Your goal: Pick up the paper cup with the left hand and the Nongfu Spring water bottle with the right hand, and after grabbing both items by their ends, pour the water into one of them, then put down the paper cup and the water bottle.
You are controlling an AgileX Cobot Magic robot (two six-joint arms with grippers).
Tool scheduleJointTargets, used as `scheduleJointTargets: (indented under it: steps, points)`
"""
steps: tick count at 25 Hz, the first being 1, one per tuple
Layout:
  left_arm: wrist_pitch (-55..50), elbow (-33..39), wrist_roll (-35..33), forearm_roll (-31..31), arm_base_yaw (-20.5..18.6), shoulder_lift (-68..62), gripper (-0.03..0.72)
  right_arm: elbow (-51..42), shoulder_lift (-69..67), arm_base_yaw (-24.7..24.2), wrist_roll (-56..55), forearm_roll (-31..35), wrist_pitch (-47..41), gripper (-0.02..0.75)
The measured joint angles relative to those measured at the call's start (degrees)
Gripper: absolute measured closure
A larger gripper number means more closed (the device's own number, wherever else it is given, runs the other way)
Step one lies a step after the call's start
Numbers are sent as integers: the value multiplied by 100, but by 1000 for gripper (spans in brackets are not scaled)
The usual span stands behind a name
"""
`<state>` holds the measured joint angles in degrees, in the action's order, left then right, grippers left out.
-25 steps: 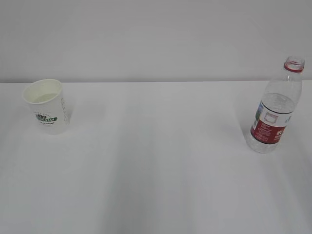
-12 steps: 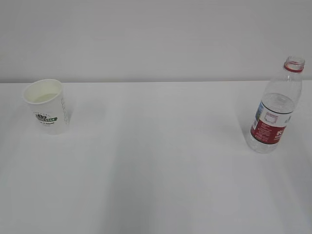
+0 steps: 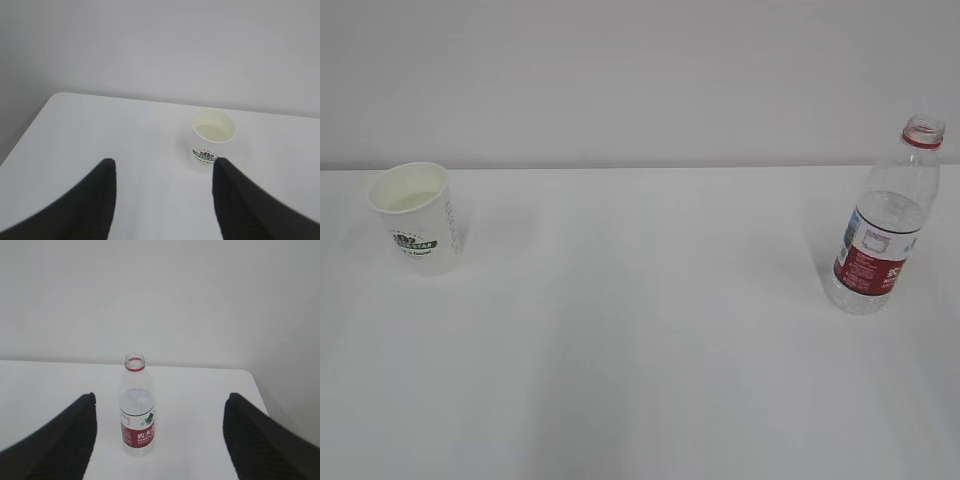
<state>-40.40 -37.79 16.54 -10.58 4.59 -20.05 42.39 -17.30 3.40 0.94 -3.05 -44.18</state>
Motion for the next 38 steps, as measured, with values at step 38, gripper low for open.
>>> scheduleJointTargets:
  steps: [38]
  points:
    - [-1798,-13,-1416,2029,0,1737,265,24,1768,0,-20,116,-2383,146]
